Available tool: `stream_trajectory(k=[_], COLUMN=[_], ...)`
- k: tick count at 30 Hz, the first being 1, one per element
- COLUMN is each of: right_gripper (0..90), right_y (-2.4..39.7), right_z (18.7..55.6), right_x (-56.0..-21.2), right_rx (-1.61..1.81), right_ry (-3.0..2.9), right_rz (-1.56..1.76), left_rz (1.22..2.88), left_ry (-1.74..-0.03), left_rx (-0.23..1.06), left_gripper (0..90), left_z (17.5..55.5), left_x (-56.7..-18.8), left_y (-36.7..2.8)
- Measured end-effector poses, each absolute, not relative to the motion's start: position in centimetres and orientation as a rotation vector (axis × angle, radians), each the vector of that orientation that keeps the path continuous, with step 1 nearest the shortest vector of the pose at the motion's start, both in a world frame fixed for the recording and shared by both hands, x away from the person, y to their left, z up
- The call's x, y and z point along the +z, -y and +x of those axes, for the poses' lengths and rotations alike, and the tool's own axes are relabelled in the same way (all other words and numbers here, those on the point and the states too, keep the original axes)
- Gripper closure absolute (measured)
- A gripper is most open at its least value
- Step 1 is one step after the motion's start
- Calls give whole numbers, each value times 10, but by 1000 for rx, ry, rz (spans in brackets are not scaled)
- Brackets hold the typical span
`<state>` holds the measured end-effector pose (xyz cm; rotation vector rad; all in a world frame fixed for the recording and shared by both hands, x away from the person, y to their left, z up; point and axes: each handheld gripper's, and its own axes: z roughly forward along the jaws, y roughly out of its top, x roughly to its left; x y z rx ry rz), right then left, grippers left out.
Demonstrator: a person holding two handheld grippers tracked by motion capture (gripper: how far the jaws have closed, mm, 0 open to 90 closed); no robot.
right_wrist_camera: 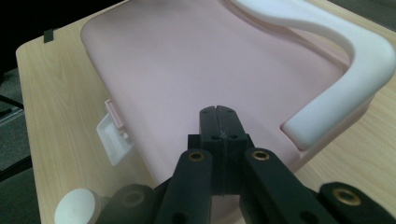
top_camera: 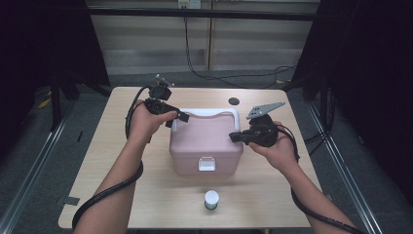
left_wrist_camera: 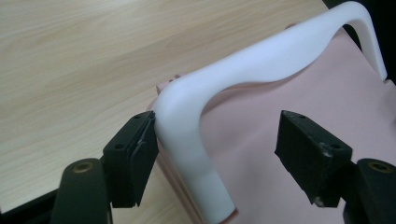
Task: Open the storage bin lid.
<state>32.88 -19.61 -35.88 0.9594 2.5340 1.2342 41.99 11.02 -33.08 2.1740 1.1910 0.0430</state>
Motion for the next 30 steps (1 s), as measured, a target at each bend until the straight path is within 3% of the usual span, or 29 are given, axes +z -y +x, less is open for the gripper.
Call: stream_trajectory(k=[17,25,30], right_gripper=[900,900,900], right_y=[192,190,190], right_z=[327,326,326], right_x=[-358,-357,-357], right_rx=[1216,1195,1194], right_ry=[-2513,-2512,-2511], right_rz=[998,986,988], left_rz=[2190,2255,2278], left_ry=[-1135,-1092,-1106], left_rx=[32,89,139], left_gripper=[377,401,470], left_z=[396,390,392], left_x=[-300,-303,-306], left_y=[-120,-116,-113])
